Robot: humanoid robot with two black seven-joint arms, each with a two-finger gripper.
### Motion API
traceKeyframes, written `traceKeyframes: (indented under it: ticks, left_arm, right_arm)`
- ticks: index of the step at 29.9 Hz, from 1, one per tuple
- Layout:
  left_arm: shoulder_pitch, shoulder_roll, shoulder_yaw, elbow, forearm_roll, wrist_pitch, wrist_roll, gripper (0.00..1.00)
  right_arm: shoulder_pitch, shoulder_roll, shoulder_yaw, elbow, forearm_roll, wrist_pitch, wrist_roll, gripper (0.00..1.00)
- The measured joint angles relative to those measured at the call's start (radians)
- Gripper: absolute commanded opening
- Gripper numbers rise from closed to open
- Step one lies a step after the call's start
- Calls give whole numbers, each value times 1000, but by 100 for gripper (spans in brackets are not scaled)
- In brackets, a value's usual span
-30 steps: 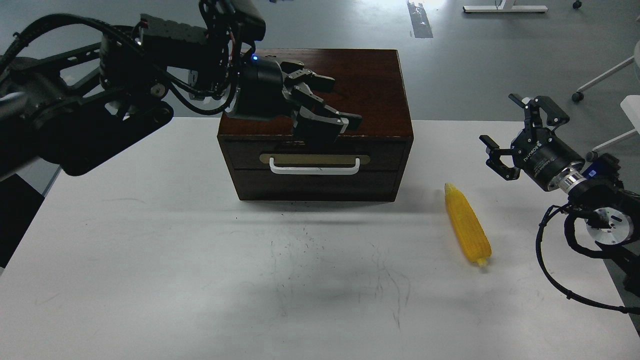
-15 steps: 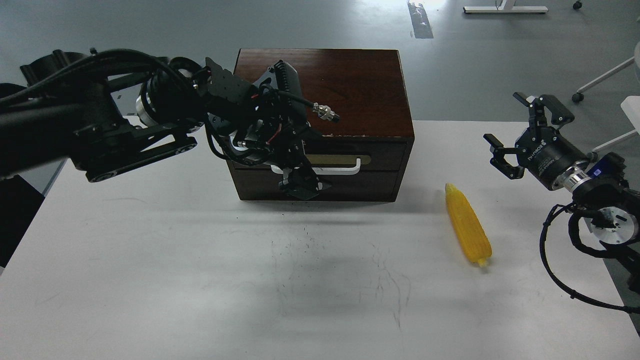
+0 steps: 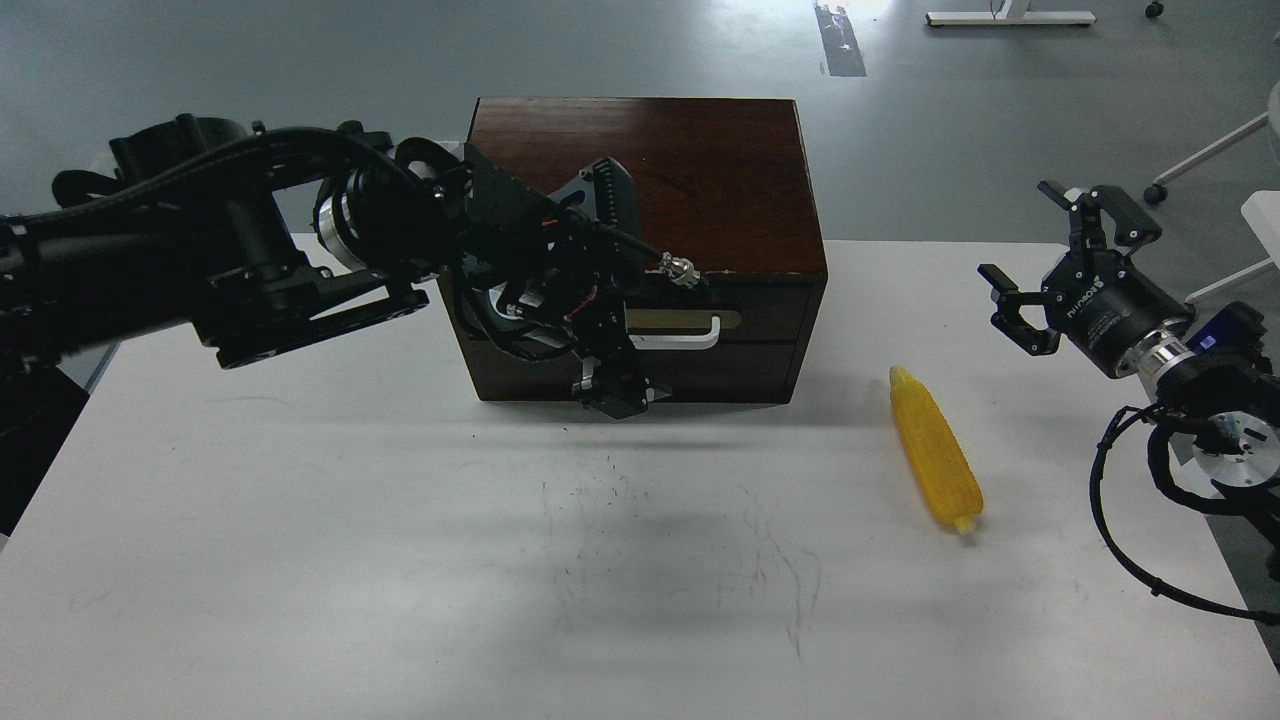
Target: Put corn in drawer with both arms
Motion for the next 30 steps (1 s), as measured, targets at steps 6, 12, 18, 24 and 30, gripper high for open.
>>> traceKeyframes:
  ticks: [6, 12, 18, 24, 30]
  left_arm:
    - [3, -3, 17, 6, 2, 0, 0, 99]
    - [12, -4, 20, 7, 2, 0, 0, 99]
    - [12, -8, 43, 8, 2, 0, 0, 99]
    - [12, -10, 48, 13, 2, 0, 0, 99]
    - [14, -15, 49, 27, 2, 0, 0, 99]
  right_arm:
    - [0, -7, 7, 2, 0, 0, 0, 100]
    - [-2, -20, 10, 4, 0, 0, 0, 100]
    - [-4, -26, 11, 5, 1, 0, 0, 100]
    - [-6, -27, 11, 5, 2, 0, 1, 100]
    - [-8, -27, 11, 5, 2, 0, 2, 100]
